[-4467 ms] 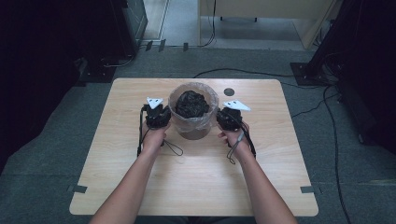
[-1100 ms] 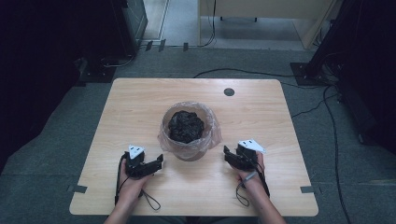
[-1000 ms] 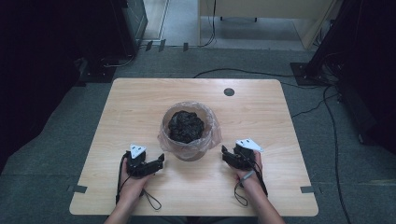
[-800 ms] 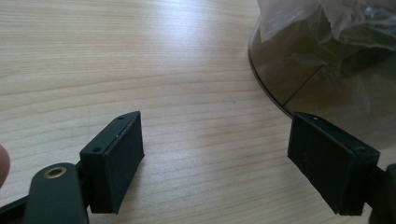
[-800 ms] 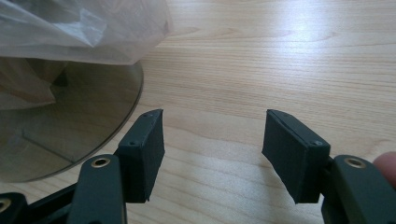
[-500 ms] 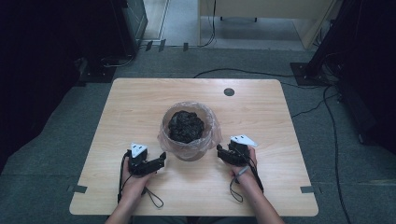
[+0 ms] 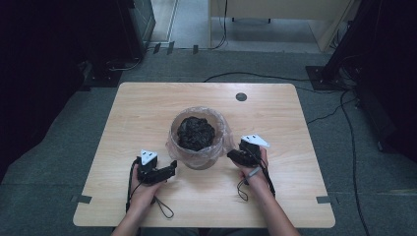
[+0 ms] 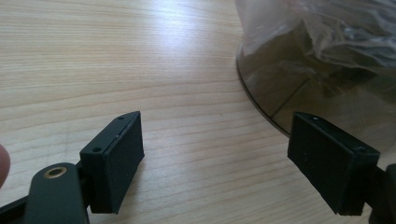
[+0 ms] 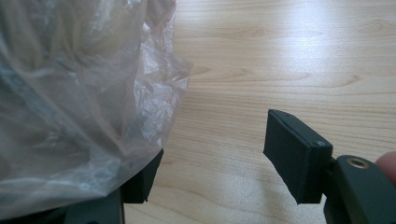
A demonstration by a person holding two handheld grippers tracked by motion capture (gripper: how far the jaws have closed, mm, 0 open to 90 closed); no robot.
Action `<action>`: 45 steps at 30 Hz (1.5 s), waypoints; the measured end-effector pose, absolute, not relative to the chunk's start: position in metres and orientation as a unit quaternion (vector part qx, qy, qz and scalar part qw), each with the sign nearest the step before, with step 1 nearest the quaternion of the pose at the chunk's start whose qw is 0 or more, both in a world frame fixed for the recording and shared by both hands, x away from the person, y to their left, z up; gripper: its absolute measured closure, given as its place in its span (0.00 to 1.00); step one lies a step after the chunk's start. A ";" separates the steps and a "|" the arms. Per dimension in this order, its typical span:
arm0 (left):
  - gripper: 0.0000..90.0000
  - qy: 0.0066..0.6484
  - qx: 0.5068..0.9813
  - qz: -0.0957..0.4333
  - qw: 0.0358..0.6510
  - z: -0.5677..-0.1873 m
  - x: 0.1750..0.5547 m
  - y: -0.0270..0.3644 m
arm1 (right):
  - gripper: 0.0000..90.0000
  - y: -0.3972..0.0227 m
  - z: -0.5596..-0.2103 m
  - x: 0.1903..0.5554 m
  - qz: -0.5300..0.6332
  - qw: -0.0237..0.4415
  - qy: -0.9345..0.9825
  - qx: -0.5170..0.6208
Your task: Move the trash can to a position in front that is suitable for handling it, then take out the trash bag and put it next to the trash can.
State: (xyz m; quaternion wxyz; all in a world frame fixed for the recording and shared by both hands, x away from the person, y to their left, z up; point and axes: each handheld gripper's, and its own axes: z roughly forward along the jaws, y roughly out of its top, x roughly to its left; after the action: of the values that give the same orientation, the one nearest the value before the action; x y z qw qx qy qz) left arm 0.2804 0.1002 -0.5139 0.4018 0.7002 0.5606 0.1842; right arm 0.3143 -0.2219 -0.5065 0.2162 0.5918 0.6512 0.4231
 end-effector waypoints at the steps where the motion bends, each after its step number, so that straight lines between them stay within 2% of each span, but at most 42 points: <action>1: 0.20 0.560 0.701 0.183 0.402 -0.514 0.280 0.100 | 0.42 -0.223 -0.506 0.315 0.423 0.216 0.651 0.591; 28: 0.22 0.558 0.692 0.188 0.418 -0.499 0.289 0.088 | 0.42 -0.221 -0.503 0.319 0.429 0.221 0.647 0.590; 30: 0.29 0.557 0.684 0.204 0.424 -0.494 0.287 0.091 | 0.47 -0.222 -0.501 0.318 0.437 0.228 0.644 0.586; 32: 0.32 0.557 0.681 0.205 0.430 -0.492 0.286 0.092 | 0.60 -0.224 -0.498 0.318 0.450 0.222 0.645 0.576; 33: 0.35 0.554 0.675 0.207 0.440 -0.487 0.285 0.095 | 0.64 -0.224 -0.497 0.318 0.459 0.211 0.648 0.570; 38: 0.42 0.551 0.662 0.214 0.460 -0.474 0.283 0.098 | 0.82 -0.223 -0.490 0.317 0.482 0.218 0.649 0.547; 42: 0.49 0.544 0.655 0.215 0.478 -0.465 0.281 0.098 | 0.94 -0.222 -0.482 0.315 0.500 0.236 0.635 0.539; 45: 0.53 0.538 0.653 0.215 0.487 -0.458 0.281 0.098 | 0.99 -0.220 -0.475 0.313 0.507 0.253 0.629 0.533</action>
State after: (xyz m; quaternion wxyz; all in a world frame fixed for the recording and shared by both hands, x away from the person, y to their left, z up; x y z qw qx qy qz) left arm 0.2810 0.0979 -0.4580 0.4872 0.6531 0.5385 0.2147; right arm 0.3134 -0.2195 -0.4751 0.2527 0.5332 0.6285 0.5068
